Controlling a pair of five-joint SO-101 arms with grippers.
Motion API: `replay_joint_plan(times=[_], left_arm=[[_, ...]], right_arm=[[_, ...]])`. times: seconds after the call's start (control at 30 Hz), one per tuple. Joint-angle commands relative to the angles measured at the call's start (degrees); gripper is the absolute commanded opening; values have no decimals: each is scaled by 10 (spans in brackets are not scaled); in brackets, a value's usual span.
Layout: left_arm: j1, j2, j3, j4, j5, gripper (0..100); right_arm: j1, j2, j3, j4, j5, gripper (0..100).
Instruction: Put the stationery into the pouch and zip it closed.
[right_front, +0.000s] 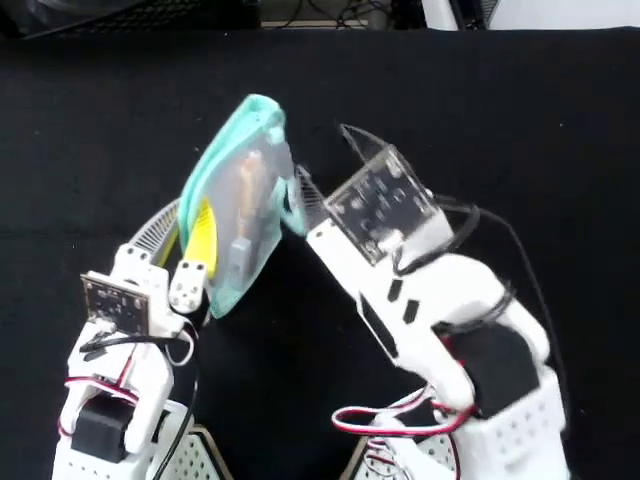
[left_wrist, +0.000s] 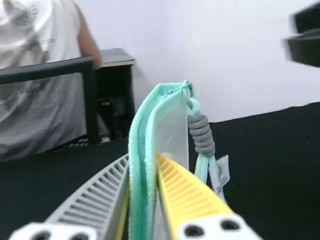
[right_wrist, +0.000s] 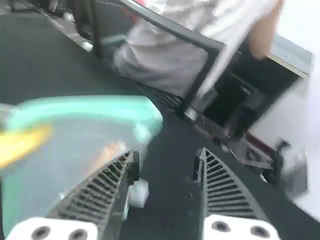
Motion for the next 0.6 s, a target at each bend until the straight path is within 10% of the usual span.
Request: replay_joint_plan(times=[0.0, 0.3, 0.57], left_arm=[[-74, 0, -27, 8, 0, 30], [-317, 4, -160, 27, 0, 30], [-141, 4, 50, -107, -75, 30]], right_arm=[[64, -18, 91, -3, -5, 191], [162, -109, 495, -213, -5, 190], [188, -233, 692, -344, -4, 190]])
